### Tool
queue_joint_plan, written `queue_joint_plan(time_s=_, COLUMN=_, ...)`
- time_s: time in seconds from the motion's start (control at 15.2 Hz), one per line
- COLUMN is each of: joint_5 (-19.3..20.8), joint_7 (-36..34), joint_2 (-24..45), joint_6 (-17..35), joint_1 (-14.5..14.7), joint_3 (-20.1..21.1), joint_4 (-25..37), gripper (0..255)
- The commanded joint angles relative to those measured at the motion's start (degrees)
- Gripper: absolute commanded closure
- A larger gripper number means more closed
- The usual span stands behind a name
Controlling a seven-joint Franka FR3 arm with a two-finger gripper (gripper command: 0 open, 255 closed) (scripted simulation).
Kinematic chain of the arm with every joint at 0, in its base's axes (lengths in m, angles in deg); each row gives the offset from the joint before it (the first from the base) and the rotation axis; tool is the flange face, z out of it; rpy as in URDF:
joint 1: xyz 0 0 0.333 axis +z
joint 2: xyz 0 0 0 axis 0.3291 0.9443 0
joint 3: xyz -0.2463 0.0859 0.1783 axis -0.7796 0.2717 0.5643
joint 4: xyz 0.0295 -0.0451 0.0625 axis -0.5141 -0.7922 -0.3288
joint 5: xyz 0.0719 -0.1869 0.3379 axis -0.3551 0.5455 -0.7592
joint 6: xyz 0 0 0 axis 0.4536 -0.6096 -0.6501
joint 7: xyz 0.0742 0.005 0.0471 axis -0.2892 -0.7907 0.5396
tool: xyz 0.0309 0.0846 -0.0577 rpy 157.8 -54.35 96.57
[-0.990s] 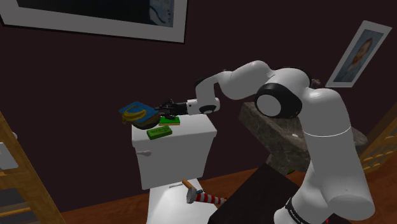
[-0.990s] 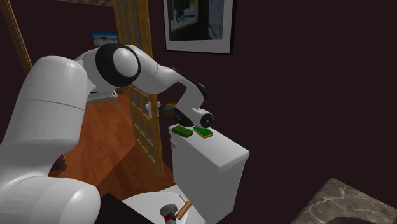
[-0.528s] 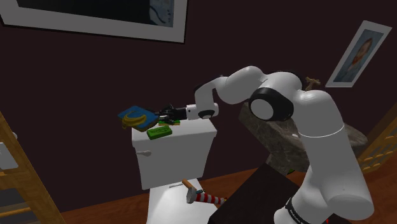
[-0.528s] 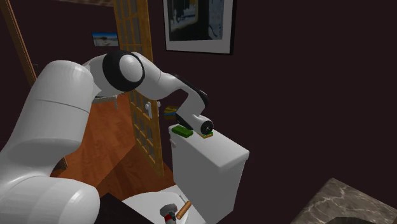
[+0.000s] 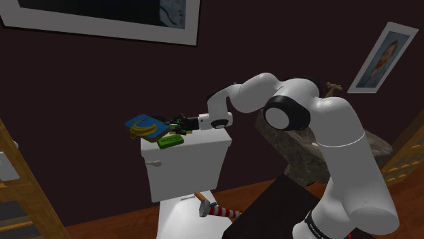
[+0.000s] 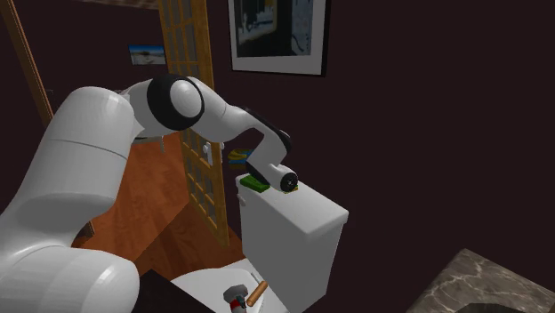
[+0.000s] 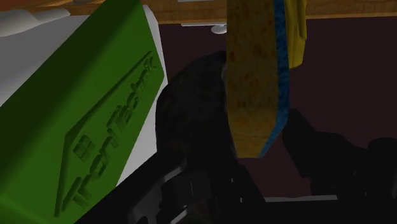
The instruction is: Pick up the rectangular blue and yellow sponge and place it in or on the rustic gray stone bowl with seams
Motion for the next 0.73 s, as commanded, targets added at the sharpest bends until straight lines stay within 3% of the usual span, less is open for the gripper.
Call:
queue_joint_plan(time_s=0.0, joint_5=0.0, joint_7=0.0, joint_2=0.2, joint_6=0.1, joint_1=0.0, joint_3=0.0, joint_4=-0.1, gripper=255)
queue_joint_plan(time_s=0.07, joint_5=0.0, joint_7=-0.1, joint_2=0.3, joint_6=0.2, joint_1=0.1, joint_3=0.1, joint_4=0.2, gripper=0)
queue_joint_plan(time_s=0.4, joint_5=0.0, joint_7=0.0, joint_2=0.2, joint_6=0.1, joint_1=0.0, joint_3=0.0, joint_4=-0.1, gripper=0)
queue_joint_plan(time_s=0.66, joint_5=3.1, joint_7=1.7, joint_2=-4.7, joint_6=-3.5, joint_1=-1.4, joint_3=-2.0, joint_4=-7.2, gripper=0)
